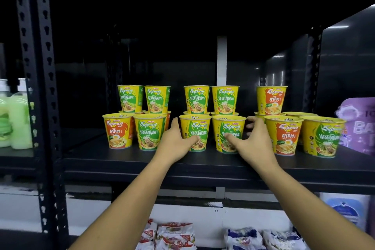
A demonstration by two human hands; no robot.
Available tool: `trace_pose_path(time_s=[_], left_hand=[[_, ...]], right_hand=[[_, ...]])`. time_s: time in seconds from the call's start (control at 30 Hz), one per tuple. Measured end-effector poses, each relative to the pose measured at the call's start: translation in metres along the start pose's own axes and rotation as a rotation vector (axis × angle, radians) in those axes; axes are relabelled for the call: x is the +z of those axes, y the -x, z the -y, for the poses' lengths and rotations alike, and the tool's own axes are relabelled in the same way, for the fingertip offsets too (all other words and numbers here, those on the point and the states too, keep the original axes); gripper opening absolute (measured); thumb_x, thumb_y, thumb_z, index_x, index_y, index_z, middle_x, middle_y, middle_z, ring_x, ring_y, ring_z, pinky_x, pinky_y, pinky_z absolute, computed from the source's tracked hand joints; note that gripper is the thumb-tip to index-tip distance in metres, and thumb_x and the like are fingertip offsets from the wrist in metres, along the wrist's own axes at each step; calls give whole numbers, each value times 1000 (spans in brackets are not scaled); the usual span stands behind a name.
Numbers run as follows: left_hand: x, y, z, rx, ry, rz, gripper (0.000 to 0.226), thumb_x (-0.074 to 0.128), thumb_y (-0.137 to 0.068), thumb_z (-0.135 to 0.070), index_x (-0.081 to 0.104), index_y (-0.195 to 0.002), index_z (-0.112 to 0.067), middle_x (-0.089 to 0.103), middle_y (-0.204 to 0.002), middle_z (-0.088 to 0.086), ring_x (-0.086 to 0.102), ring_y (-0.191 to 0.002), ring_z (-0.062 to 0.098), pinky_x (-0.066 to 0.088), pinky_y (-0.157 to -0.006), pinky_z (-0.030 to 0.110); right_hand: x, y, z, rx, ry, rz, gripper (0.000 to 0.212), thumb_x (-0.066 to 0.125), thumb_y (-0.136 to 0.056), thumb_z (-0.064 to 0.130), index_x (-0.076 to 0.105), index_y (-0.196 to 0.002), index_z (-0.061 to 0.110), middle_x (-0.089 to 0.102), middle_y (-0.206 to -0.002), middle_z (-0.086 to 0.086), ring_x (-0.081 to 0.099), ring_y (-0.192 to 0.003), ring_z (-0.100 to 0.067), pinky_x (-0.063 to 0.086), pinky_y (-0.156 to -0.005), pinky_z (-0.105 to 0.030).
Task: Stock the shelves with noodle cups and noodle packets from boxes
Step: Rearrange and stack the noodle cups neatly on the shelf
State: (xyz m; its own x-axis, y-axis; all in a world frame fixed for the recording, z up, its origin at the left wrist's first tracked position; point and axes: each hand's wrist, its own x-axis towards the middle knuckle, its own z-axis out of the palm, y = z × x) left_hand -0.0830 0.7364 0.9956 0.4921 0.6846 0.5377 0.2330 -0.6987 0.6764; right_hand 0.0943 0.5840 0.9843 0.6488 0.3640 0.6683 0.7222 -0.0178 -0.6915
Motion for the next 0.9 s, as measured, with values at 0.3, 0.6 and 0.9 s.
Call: trace_pose_path(time_s=[0.3,0.6,0.9], left_hand=[[-7,35,2,82,-244,-101,56,68,-94,-48,55,-141,-22,67,-128,0,63,-113,17,55,-94,38],[-18,54,8,83,-585,78,41,43,-102,-59,70,-126,-39,72,-123,-13,62,-113,15,53,-89,37],[-29,77,29,127,-479,46,48,48,-104,-55,66,-138,-27,62,-143,-12,50,-137,5,37,-118,33]], right_hand=[[1,20,1,-508,127,165,24,74,-89,36,66,-107,21,59,-98,12,57,-93,-8,51,-80,-28],[-7,23,16,-622,395,641,34,49,-104,46,74,-121,28,75,-114,12,64,-101,-6,56,-86,-34],[-4,20,21,-622,475,855,49,37,-107,54,54,-148,33,53,-149,18,52,-133,-9,41,-110,-29]])
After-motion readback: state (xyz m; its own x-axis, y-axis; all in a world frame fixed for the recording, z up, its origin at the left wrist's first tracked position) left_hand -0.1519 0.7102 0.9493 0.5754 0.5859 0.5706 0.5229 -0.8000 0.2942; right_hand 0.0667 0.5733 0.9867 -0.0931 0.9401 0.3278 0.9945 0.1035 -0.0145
